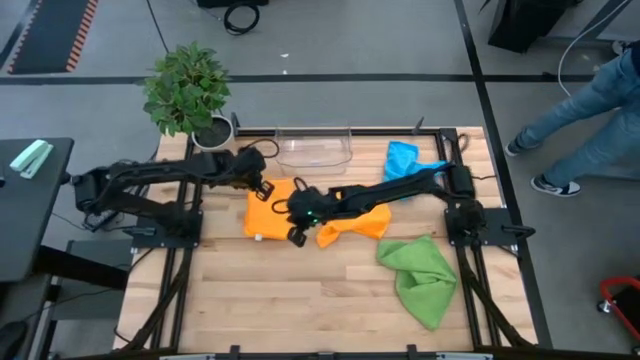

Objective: Fold microfiber towels
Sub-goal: Fold the green microfiber cloth

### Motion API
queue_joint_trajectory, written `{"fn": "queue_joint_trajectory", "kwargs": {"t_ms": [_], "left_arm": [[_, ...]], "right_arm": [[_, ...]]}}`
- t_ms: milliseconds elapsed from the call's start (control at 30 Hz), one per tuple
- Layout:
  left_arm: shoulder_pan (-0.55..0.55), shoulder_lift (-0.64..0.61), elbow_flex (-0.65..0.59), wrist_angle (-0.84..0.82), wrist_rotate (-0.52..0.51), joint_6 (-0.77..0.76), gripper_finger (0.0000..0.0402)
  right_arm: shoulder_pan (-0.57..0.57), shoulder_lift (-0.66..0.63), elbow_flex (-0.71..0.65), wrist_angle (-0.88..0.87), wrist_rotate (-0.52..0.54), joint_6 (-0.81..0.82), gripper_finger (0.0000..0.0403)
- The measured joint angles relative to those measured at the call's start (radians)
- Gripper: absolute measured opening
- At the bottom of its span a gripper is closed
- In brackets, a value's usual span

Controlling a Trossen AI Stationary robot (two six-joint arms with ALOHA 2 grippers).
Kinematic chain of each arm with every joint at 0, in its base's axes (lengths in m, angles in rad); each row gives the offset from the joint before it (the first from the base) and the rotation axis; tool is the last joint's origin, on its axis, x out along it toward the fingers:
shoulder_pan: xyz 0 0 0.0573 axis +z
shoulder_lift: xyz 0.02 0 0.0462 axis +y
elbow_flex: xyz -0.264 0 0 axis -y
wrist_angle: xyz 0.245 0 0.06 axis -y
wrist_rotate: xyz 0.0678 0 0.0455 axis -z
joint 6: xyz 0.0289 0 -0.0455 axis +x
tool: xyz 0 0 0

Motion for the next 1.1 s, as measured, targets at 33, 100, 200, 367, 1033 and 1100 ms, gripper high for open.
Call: {"fn": "queue_joint_trajectory", "kwargs": {"t_ms": [33,100,200,367,1033,1100], "left_arm": [[-0.019,-0.015,-0.001,-0.009,0.009,-0.002,0.0009],[-0.075,-0.035,-0.006,-0.023,0.014,0.000,0.0006],[-0.166,-0.039,-0.041,-0.010,0.015,0.001,0.0015],[-0.320,-0.025,-0.116,0.122,0.090,-0.010,0.0032],[-0.604,0.379,0.067,1.000,0.105,0.248,0.0182],[-0.596,0.428,0.131,0.999,0.103,0.242,0.0213]], "right_arm": [[0.001,-0.026,0.000,-0.059,0.002,0.007,0.0005],[0.011,-0.082,0.000,-0.156,0.007,0.027,0.0005],[0.044,-0.175,0.000,-0.354,0.067,0.046,0.0005],[0.133,-0.332,-0.001,-0.751,0.205,0.144,0.0006],[0.465,-0.948,-0.904,-0.821,-0.122,1.042,0.0137],[0.432,-0.984,-0.991,-0.794,-0.126,1.077,0.0174]]}}
